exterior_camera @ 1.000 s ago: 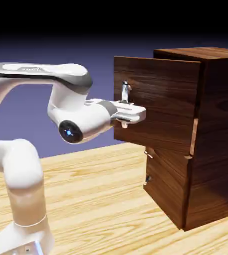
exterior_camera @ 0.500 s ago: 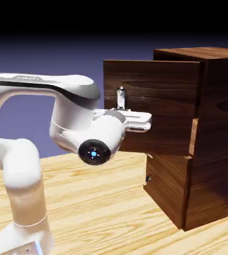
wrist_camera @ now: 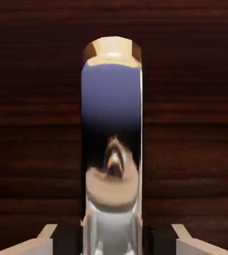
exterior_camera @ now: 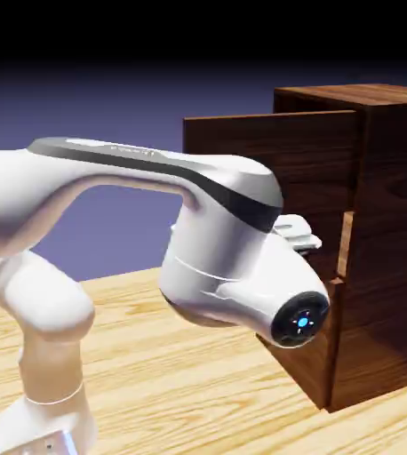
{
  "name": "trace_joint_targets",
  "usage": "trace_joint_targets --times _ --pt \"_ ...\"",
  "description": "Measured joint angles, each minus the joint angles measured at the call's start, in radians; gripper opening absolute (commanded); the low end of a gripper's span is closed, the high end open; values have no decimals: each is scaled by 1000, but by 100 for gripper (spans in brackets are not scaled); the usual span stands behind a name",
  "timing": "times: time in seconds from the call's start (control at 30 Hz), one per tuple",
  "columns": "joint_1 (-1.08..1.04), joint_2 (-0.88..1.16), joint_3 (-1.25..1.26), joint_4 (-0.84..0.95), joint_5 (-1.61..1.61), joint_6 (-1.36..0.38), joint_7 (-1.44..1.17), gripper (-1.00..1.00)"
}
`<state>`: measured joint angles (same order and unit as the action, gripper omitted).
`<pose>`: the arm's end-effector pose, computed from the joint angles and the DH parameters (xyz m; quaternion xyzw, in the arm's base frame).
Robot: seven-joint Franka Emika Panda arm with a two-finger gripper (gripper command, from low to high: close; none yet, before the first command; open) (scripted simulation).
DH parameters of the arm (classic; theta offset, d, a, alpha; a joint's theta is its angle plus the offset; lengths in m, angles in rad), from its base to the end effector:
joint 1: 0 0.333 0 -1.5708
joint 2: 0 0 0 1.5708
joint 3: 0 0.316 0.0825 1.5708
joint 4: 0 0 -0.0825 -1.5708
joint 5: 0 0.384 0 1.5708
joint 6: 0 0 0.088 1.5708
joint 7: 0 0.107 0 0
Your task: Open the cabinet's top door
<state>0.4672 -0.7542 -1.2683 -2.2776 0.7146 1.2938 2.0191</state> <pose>0.2825 -0.2659 0.4855 -0.2335 0.6674 0.6371 0.3069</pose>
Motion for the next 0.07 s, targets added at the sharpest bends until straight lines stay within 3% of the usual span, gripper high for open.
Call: trace_joint_targets --times 0.03,0.07 --pt "37 3 -30 29 -12 -24 1 -100" --pt "71 4 -57 55 -23 -45 2 100"
